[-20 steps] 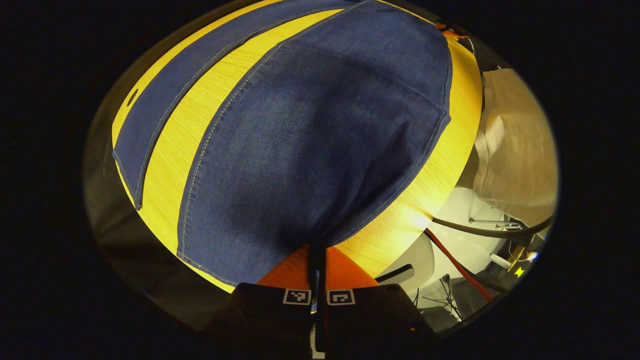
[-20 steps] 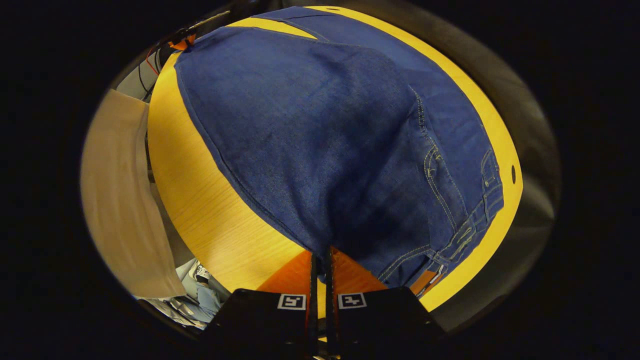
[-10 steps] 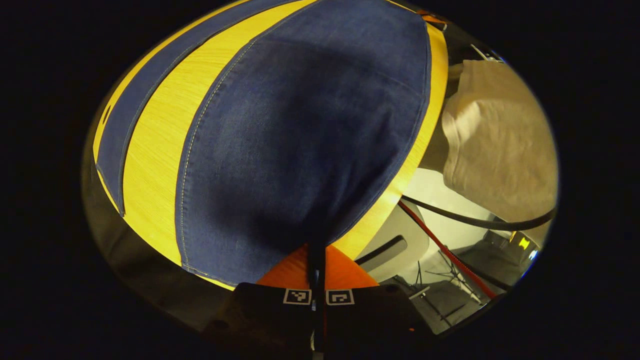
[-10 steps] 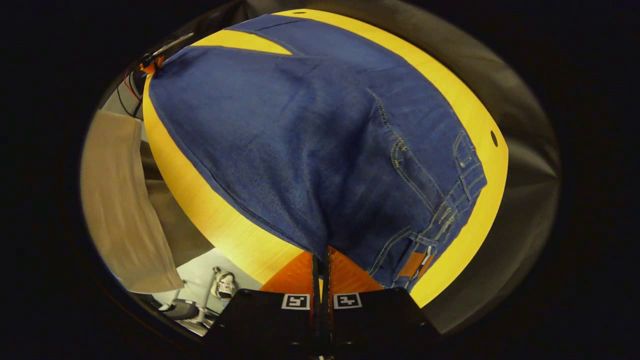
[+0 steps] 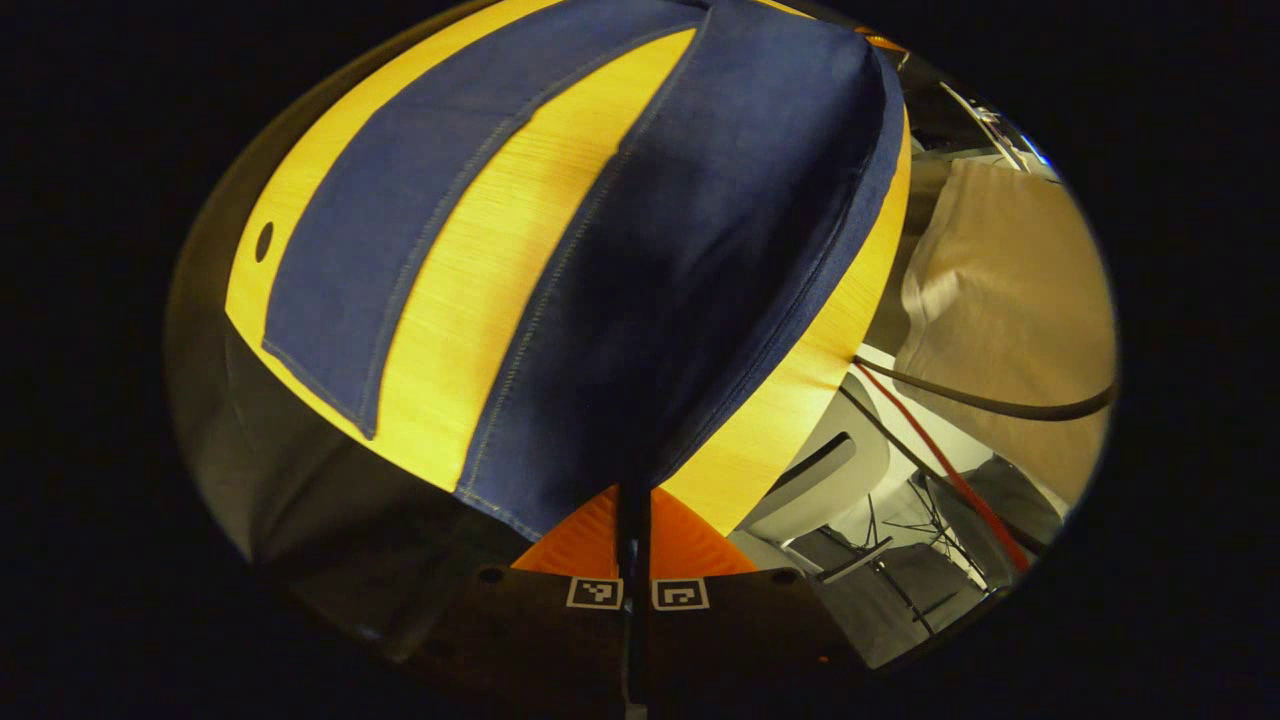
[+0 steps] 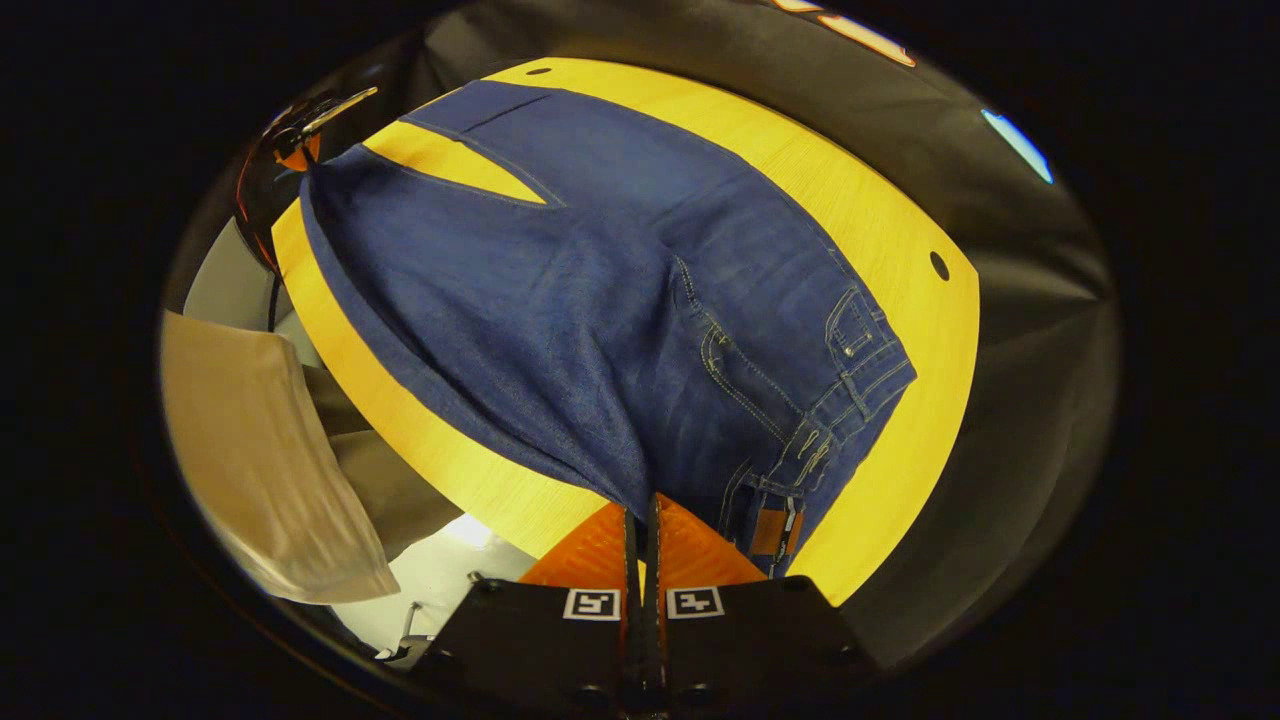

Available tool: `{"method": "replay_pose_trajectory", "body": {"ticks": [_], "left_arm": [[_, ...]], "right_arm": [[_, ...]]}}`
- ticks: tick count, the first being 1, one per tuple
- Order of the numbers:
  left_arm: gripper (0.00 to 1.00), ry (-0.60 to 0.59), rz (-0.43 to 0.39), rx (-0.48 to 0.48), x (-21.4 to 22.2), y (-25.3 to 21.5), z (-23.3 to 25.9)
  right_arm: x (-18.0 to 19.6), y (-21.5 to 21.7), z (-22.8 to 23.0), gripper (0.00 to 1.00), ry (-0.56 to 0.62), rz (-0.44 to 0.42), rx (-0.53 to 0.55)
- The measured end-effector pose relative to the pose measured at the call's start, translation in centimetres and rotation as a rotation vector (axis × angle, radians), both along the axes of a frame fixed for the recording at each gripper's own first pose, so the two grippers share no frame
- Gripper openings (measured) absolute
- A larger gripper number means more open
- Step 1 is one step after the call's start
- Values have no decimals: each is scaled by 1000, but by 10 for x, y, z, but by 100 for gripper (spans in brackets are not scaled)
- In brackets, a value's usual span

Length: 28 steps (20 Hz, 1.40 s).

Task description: Grasp the waist and the cuffs of the jeans and fold them to make the two legs overlap; first hold the waist and fold one-third of the jeans toward the cuffs, then hold the cuffs and fold the remaining one-third in the same direction to finish folding.

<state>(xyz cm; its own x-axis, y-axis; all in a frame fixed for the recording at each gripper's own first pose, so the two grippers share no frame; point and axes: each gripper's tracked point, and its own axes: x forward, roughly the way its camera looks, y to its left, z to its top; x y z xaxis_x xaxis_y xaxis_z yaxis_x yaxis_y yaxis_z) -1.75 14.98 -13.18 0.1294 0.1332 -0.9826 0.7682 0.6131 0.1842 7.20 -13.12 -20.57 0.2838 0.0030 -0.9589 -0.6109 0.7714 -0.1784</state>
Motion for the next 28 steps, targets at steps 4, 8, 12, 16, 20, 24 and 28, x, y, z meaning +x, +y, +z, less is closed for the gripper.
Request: {"method": "replay_pose_trajectory", "body": {"ticks": [4, 8, 12, 16, 20, 24, 28], "left_arm": [[0, -11, 13, 30, 26, 8, 30], [0, -33, 46, 75, 66, 21, 58], [0, -78, 57, 139, 115, 31, 77], [0, -204, 86, 146, 184, 31, 102], [0, -230, 156, 124, 222, 33, 97], [0, -233, 208, 119, 253, 40, 65], [0, -284, 262, 90, 287, 45, 37]], "right_arm": [[31, 1, 21, 3, 27, -1, 10], [82, 5, 32, 0, -3, -25, 72], [141, 8, 24, 3, -25, -49, 131], [195, 0, 1, 3, -58, -91, 173], [249, 2, -6, 3, -138, -183, 283], [293, 10, -26, 2, -196, -262, 361], [311, 15, -62, 2, -209, -255, 298]]}}
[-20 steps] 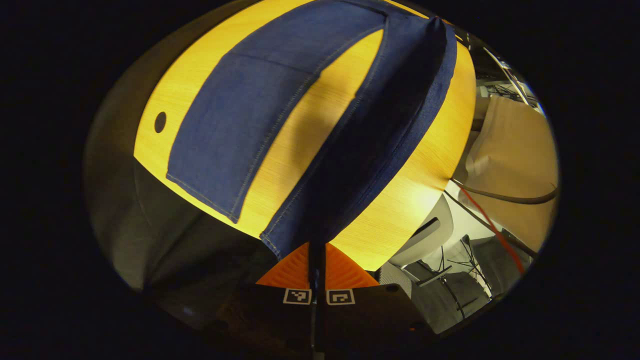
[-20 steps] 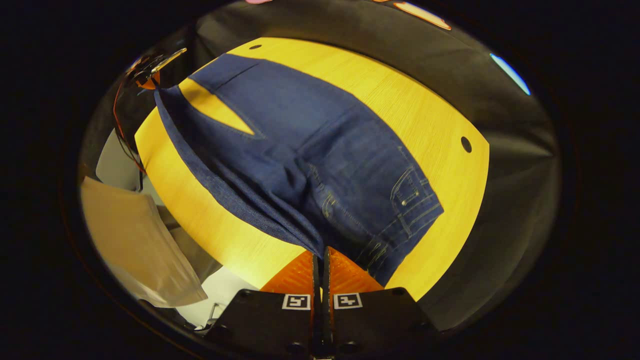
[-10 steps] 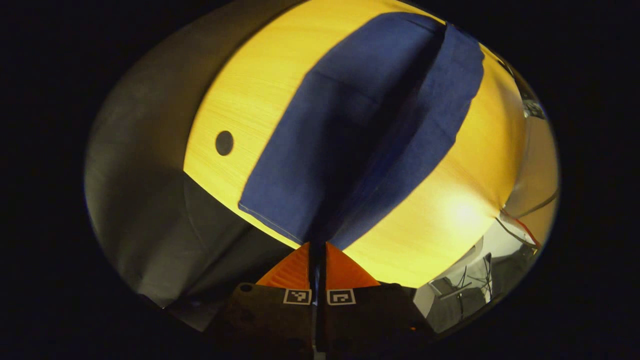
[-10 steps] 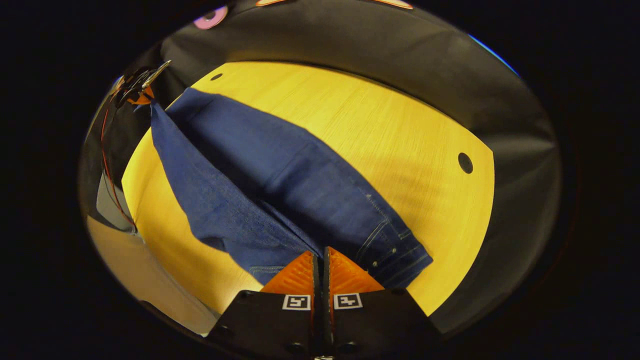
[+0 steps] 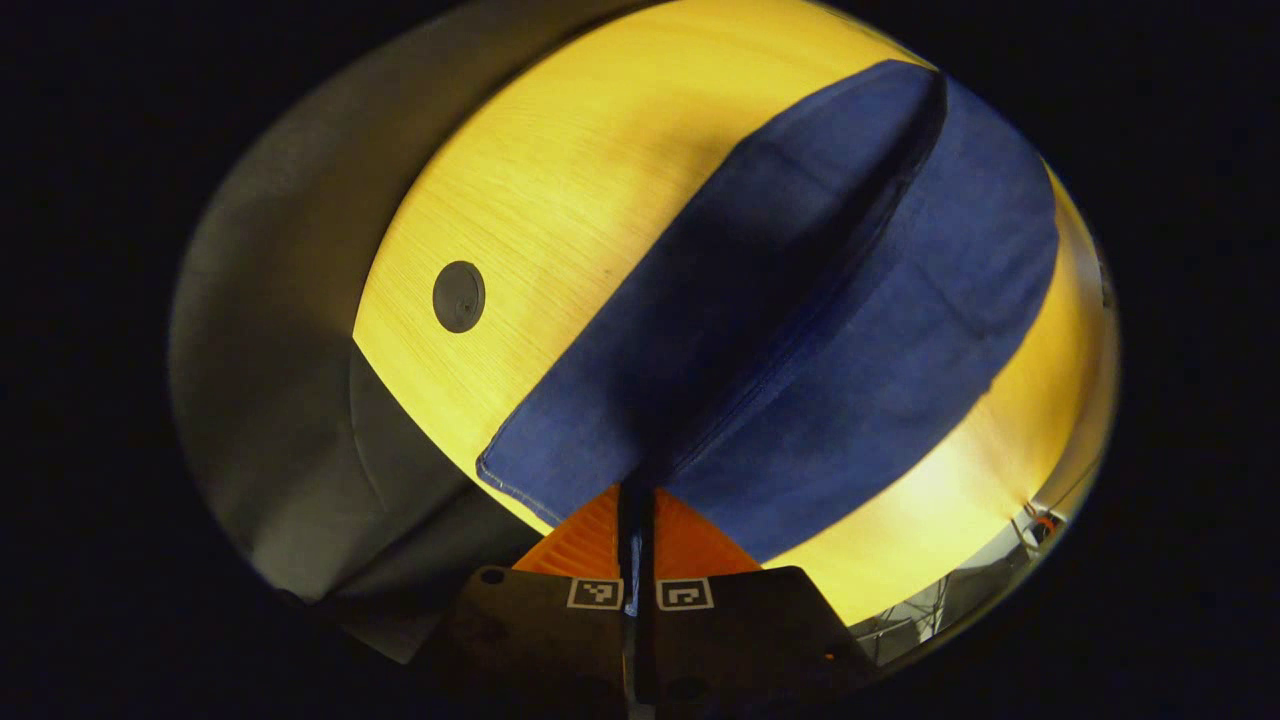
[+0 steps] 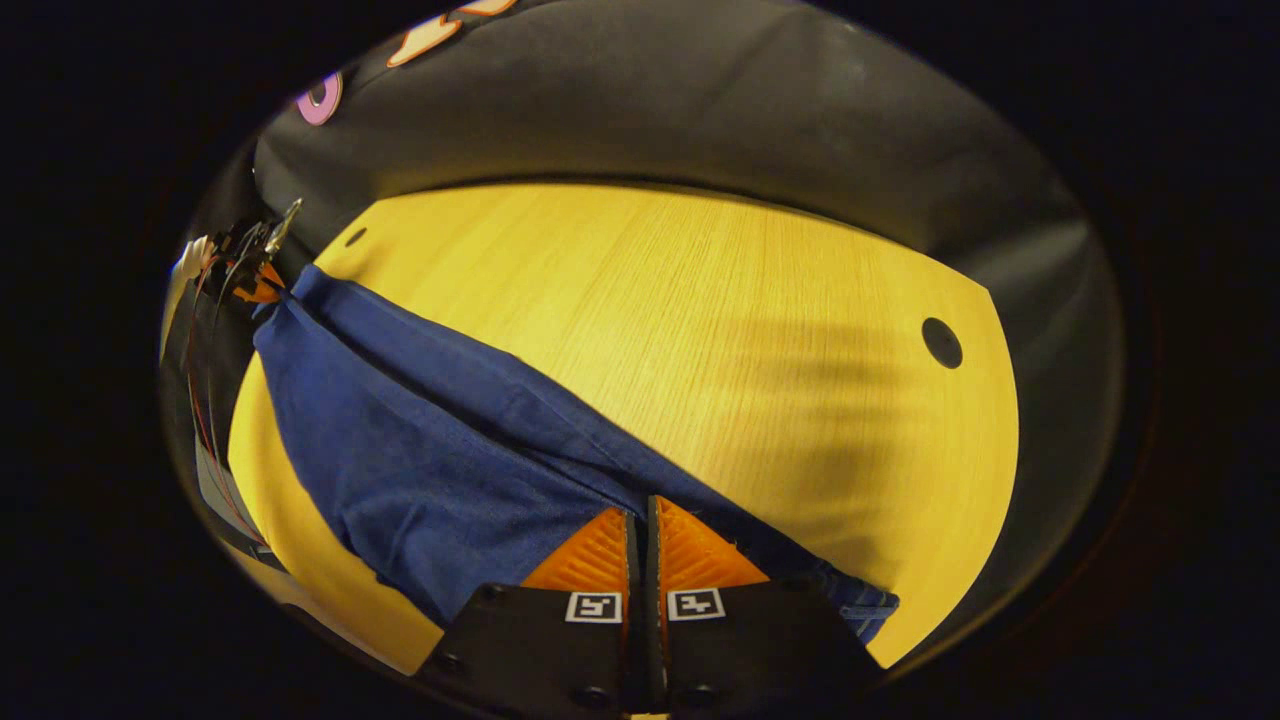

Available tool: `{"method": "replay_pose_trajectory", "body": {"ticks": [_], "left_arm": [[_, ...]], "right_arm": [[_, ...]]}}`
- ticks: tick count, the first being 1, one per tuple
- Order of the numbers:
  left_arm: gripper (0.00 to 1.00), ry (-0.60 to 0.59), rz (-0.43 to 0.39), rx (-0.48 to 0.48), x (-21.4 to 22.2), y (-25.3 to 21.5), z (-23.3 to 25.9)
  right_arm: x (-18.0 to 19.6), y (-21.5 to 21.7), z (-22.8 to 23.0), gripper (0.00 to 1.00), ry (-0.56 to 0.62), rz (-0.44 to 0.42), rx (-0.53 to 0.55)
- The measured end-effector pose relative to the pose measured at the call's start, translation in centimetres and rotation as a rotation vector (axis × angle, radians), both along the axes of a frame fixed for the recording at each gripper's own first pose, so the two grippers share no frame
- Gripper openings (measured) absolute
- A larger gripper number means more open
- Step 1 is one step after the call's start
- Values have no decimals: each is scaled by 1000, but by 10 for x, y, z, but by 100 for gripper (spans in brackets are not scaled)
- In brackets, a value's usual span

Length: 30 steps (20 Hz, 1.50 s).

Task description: Grasp the waist and the cuffs of the jeans and fold them to make the two legs overlap; first hold the waist and fold one-third of the jeans toward the cuffs, then hold the cuffs and fold the remaining one-third in the same direction to finish folding.

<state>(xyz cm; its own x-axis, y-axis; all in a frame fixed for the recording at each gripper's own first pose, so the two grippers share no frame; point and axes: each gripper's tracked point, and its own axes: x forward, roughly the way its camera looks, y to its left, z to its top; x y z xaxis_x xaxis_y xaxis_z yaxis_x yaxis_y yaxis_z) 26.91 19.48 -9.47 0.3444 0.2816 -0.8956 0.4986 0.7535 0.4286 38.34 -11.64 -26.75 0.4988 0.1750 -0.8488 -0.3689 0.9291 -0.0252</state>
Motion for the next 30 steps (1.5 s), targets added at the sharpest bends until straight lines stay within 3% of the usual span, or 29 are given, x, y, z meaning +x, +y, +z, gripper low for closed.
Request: {"method": "replay_pose_trajectory", "body": {"ticks": [3, 4, 6, 7, 11, 12, 15, 20, 23, 24, 25, 30], "left_arm": [[1, -20, 34, 28, 11, 9, -13], [2, -27, 44, 46, 14, 13, -15], [17, -43, 69, 98, 15, 26, -13], [26, -53, 76, 103, 14, 29, -13], [96, -246, 90, 119, 24, 41, 9], [100, -316, 100, 119, 26, 42, 17], [96, -485, 173, 63, 21, 40, 27], [96, -689, 343, -116, -8, 20, 28], [96, -738, 391, -186, -32, 5, 19], [100, -743, 405, -190, -42, 5, 12], [96, -744, 420, -200, -51, 1, 7], [96, -789, 497, -317, -70, -8, -10]], "right_arm": [[5, 3, 0, 0, -18, -32, 19], [7, 1, 5, 3, -32, -53, 23], [13, -15, 7, 18, -60, -94, 6], [17, -19, 11, 33, -74, -118, 23], [30, -41, 50, 100, -184, -281, 141], [26, -55, 61, 100, -207, -326, 156], [-4, -100, 76, 99, -241, -458, 171], [-75, -170, 64, 97, -227, -610, 147], [-110, -187, 47, 100, -189, -672, 159], [-119, -192, 39, 100, -175, -684, 164], [-127, -196, 30, 100, -159, -689, 173], [-129, -190, 8, 98, -120, -722, 241]]}}
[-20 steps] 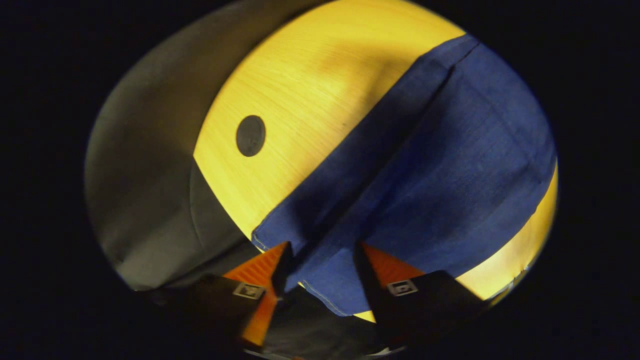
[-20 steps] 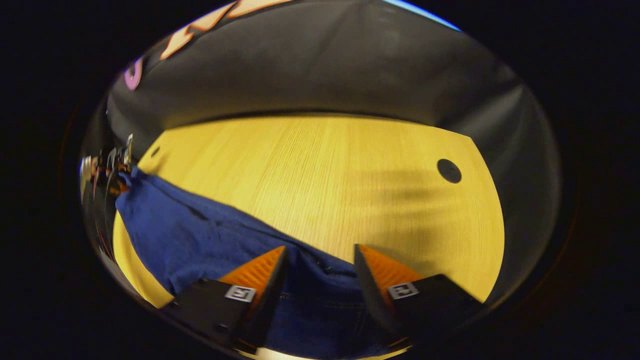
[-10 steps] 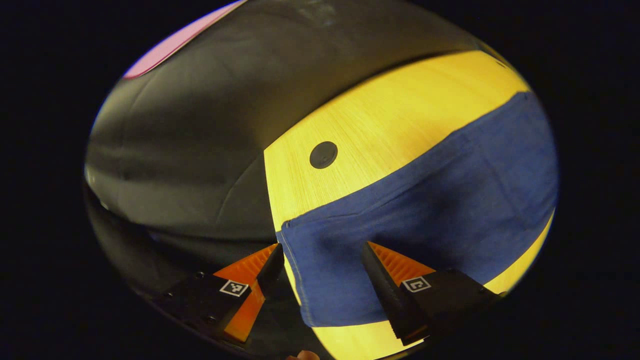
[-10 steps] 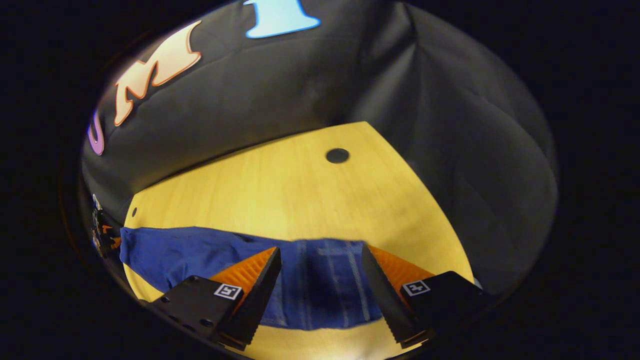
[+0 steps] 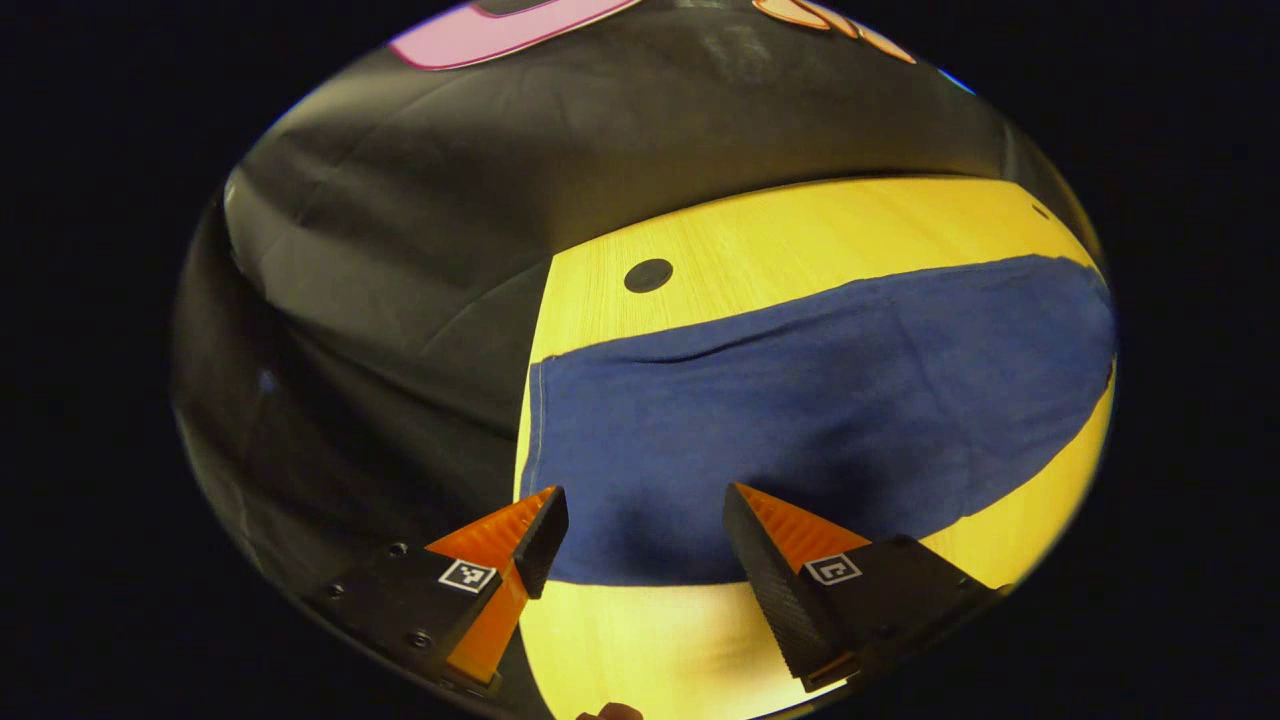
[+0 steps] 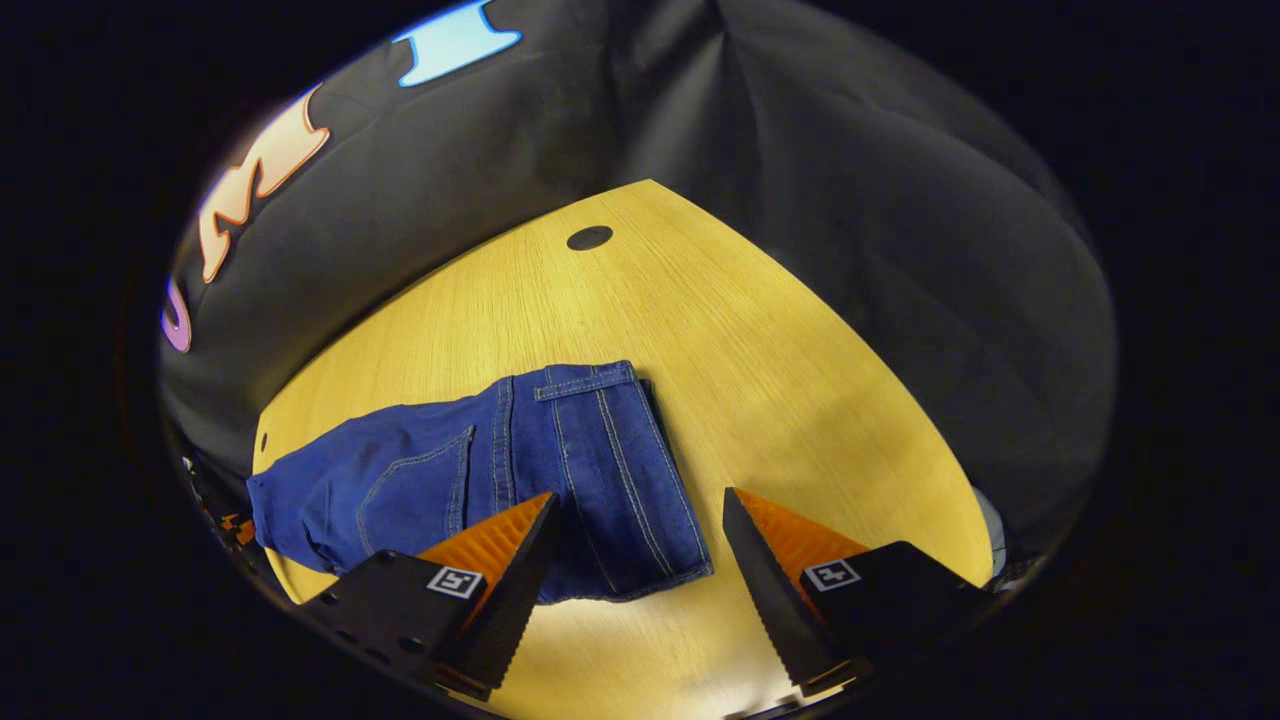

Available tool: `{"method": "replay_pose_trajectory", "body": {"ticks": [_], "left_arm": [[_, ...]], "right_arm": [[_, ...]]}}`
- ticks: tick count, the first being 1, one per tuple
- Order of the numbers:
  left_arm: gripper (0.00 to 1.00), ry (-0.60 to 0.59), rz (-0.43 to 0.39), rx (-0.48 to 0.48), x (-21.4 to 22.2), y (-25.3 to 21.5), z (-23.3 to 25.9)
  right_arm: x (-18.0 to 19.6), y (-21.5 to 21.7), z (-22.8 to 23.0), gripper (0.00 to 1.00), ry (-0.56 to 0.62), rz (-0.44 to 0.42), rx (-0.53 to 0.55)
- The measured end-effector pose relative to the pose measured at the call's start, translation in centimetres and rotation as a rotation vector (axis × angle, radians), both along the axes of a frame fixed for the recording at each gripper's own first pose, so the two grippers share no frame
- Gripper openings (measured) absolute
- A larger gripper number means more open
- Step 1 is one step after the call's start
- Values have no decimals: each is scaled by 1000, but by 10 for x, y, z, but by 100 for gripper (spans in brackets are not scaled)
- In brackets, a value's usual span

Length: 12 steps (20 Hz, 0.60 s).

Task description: Grasp the waist and the cuffs of the jeans and fold them to make the two legs overlap; first hold the waist and fold one-third of the jeans toward the cuffs, then hold the cuffs and fold the remaining one-third in the same direction to finish folding.

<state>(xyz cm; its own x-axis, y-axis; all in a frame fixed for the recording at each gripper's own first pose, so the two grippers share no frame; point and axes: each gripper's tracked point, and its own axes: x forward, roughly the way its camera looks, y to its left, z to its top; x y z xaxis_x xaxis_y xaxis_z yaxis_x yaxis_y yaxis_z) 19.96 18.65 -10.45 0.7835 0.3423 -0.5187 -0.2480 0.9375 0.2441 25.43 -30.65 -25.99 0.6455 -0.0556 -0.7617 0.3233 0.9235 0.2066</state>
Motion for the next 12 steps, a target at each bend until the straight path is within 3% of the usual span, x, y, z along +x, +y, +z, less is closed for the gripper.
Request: {"method": "replay_pose_trajectory", "body": {"ticks": [4, 5, 8, 10, 11, 12], "left_arm": [[96, -44, 63, -41, -5, 9, -13], [100, -60, 74, -48, -4, 9, -13], [96, -72, 93, -79, -2, 12, -17], [96, -82, 110, -87, -3, 13, -19], [96, -84, 116, -95, -4, 13, -20], [96, -84, 122, -101, -4, 14, -21]], "right_arm": [[-2, 6, -13, 100, 21, 38, -40], [2, 7, -19, 98, 39, 49, -46], [0, 8, -15, 99, 26, 83, -92], [5, 13, -15, 95, 13, 94, -87], [8, 19, -19, 84, -3, 95, -75], [7, 26, -21, 81, 1, 102, -57]]}}
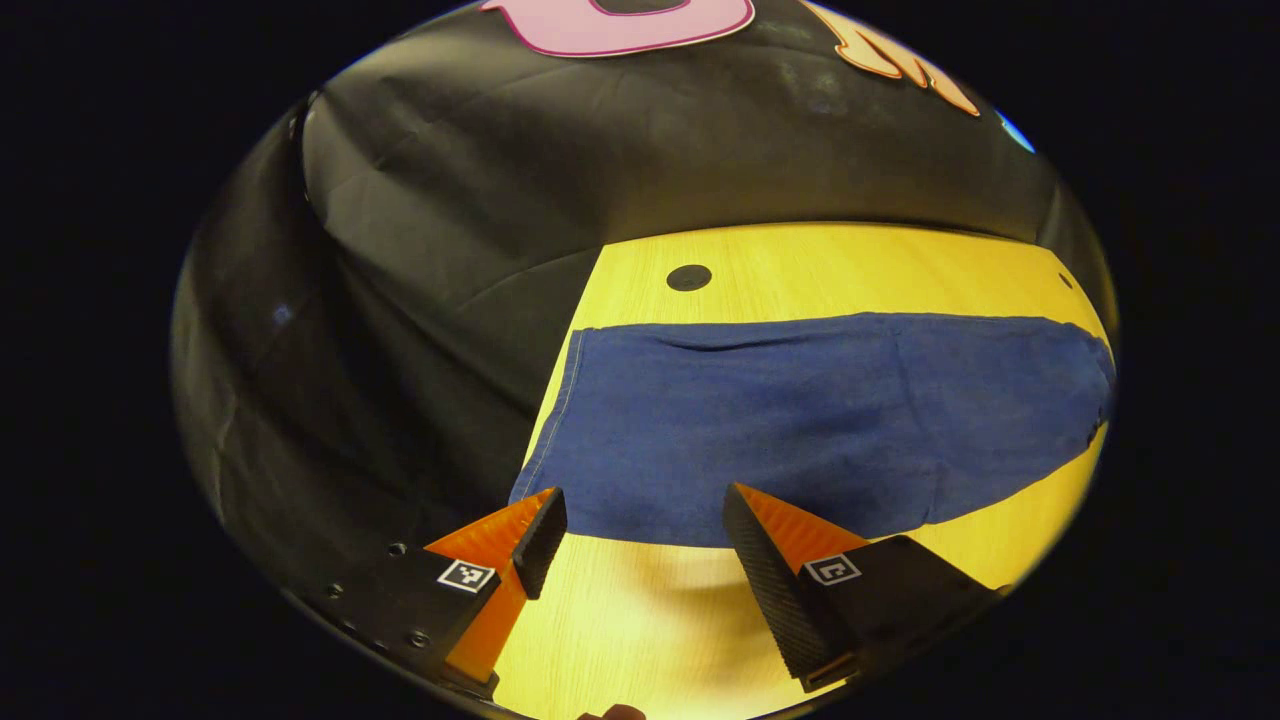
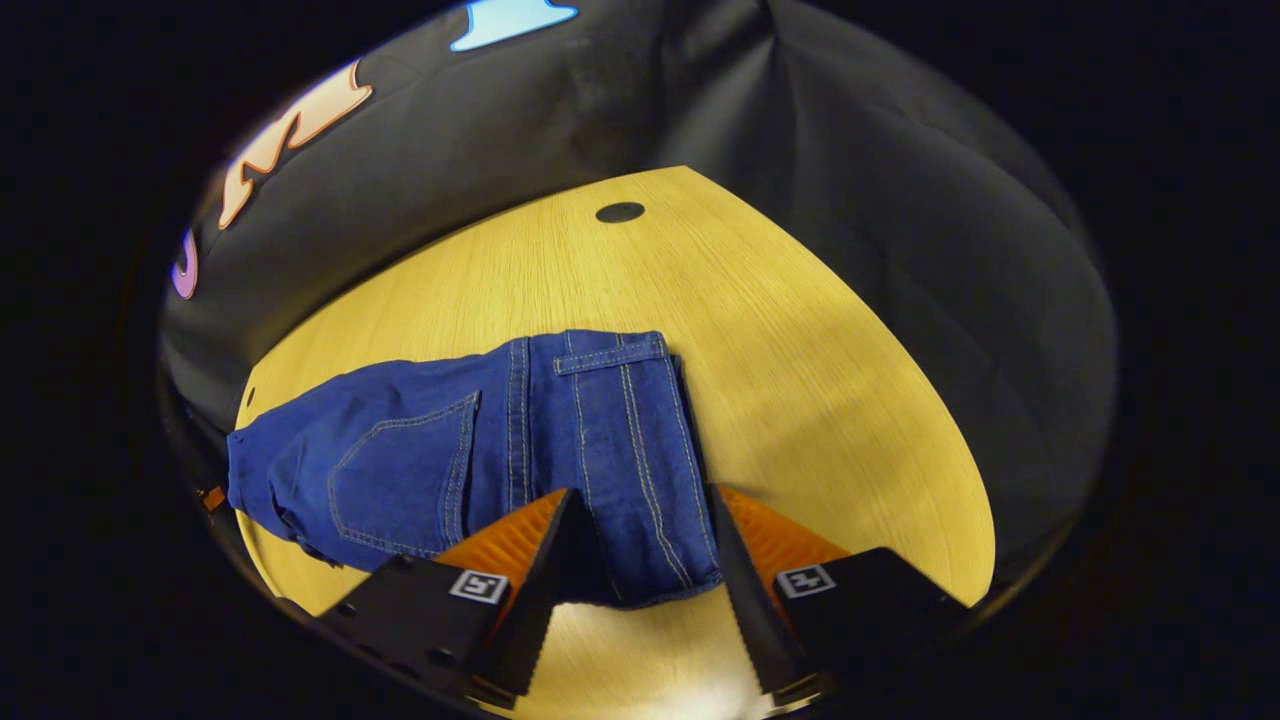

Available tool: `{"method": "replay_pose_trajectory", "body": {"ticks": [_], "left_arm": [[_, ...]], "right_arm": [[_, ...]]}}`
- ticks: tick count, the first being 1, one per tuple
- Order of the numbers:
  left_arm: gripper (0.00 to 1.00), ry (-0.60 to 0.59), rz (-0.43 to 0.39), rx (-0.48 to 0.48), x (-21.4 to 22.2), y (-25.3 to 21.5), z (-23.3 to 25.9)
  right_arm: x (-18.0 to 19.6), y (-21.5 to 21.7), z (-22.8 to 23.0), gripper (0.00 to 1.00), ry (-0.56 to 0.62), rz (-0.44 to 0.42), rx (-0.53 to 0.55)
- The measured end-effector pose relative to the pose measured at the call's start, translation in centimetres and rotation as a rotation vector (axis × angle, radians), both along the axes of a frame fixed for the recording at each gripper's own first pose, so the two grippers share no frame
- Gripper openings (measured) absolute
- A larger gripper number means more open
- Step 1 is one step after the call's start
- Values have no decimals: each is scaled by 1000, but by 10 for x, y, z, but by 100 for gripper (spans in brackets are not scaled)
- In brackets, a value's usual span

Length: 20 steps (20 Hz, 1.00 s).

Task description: Grasp the waist and the cuffs of the jeans and fold them to make the two legs overlap; first hold the waist and fold one-third of the jeans toward the cuffs, then hold the cuffs and fold the remaining one-third in the same direction to finish folding.

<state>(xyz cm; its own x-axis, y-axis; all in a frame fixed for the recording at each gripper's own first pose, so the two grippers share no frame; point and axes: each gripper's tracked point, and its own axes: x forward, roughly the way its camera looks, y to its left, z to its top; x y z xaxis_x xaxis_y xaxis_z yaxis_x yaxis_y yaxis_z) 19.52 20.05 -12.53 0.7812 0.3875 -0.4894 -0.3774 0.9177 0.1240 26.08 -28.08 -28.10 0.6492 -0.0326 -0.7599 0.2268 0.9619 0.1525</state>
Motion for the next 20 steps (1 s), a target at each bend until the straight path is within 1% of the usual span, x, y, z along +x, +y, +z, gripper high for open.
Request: {"method": "replay_pose_trajectory", "body": {"ticks": [1, 4, 5, 6, 7, 9, 10, 11, 12, 13, 16, 20], "left_arm": [[96, -3, 7, -1, 0, 1, 0], [96, -13, 19, -12, 3, 2, -1], [96, -14, 24, -15, 4, 2, 2], [96, -15, 30, -18, 4, 2, 4], [96, -16, 35, -24, 3, 3, 4], [96, -16, 42, -34, 4, 3, 4], [96, -19, 46, -33, 5, 4, 5], [96, -20, 43, -36, 7, 3, 5], [96, -21, 34, -40, 8, 2, 5], [96, -18, 28, -42, 7, 3, 7], [97, -18, -1, -41, 7, 2, 7], [96, -27, -40, -48, 5, 3, 10]], "right_arm": [[2, -1, 1, 57, -19, -14, -6], [-1, -1, 0, 48, 1, -28, 16], [-1, -1, 1, 40, -10, -14, 7], [-2, -1, 1, 40, -20, -4, -9], [0, -1, 2, 36, -35, 1, -30], [1, -1, 6, 36, -59, 20, -82], [2, 0, 4, 31, -61, 26, -102], [3, 2, 7, 20, -69, 24, -117], [1, 4, 8, 15, -71, 6, -117], [2, 4, 6, 5, -62, -8, -114], [1, 3, 12, 3, -55, -56, -113], [-5, 8, 33, 3, -72, -88, -197]]}}
